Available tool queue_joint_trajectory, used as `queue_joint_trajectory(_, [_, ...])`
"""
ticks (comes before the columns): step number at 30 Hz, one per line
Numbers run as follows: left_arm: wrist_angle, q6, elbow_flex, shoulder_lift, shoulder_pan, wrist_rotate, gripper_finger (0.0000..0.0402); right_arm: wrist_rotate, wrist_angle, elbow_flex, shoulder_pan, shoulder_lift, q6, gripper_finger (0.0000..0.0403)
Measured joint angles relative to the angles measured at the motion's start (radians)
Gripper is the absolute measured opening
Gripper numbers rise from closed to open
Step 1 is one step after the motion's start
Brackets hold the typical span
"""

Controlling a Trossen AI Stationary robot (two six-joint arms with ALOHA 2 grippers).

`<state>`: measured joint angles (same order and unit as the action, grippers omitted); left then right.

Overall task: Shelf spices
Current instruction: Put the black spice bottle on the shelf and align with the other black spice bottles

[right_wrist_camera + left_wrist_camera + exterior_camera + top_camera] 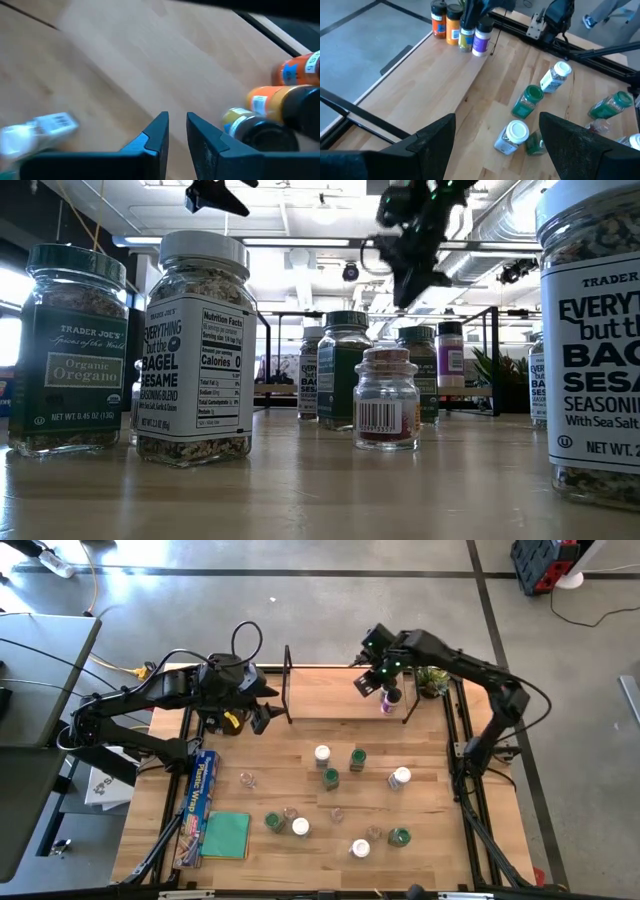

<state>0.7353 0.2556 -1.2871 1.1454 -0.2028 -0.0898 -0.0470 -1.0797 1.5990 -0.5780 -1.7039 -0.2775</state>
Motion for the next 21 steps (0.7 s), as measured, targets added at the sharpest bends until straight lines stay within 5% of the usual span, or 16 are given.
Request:
queue_joint_trajectory(10, [0.0,0.057,0.0,0.0,0.0,-0.017,0.0282,0.203,-0.074,0.0,-0.002,-0.065,0.08,0.0059])
queue_joint_trajectory(21, [-0.001,0.067,0.0,0.0,0.0,-0.027,0.0282,0.215,-0.14,0.0,-0.018,-0.063,0.103,0.0059])
